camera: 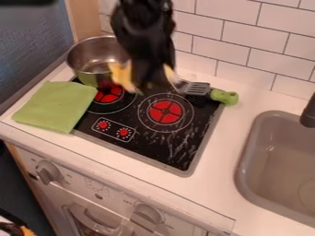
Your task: Move yellow plush to the bottom of right burner
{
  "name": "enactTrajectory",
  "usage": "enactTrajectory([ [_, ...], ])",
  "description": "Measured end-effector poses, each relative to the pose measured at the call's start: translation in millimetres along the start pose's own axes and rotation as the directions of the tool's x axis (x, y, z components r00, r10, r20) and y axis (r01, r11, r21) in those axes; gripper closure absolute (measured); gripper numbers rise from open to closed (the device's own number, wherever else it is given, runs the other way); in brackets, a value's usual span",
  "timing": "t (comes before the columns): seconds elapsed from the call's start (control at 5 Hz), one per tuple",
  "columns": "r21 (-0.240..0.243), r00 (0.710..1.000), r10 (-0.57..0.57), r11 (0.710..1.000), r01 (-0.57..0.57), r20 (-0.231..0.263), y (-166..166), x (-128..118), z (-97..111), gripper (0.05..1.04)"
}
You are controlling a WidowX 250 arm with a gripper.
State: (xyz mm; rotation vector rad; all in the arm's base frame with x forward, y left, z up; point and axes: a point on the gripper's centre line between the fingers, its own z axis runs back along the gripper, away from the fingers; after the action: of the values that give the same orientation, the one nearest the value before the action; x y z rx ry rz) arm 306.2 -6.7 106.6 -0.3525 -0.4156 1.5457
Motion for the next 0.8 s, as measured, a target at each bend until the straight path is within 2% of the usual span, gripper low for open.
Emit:
enactTrajectory([
  [0.2,0.005,1.000,-0.014,1.000,0.014,0.001,13,-24,-14,0.758],
  [0.4,0.053,0.996,-0.075,0.996,0.073,0.046,25,-39,-34,0.758],
  [0.6,0.084,0.994,-0.104,0.991,0.100,0.036,28,-54,-49,0.758],
  [0.8,0.105,0.994,-0.100,0.990,0.094,0.051,36,-65,-59,0.758],
])
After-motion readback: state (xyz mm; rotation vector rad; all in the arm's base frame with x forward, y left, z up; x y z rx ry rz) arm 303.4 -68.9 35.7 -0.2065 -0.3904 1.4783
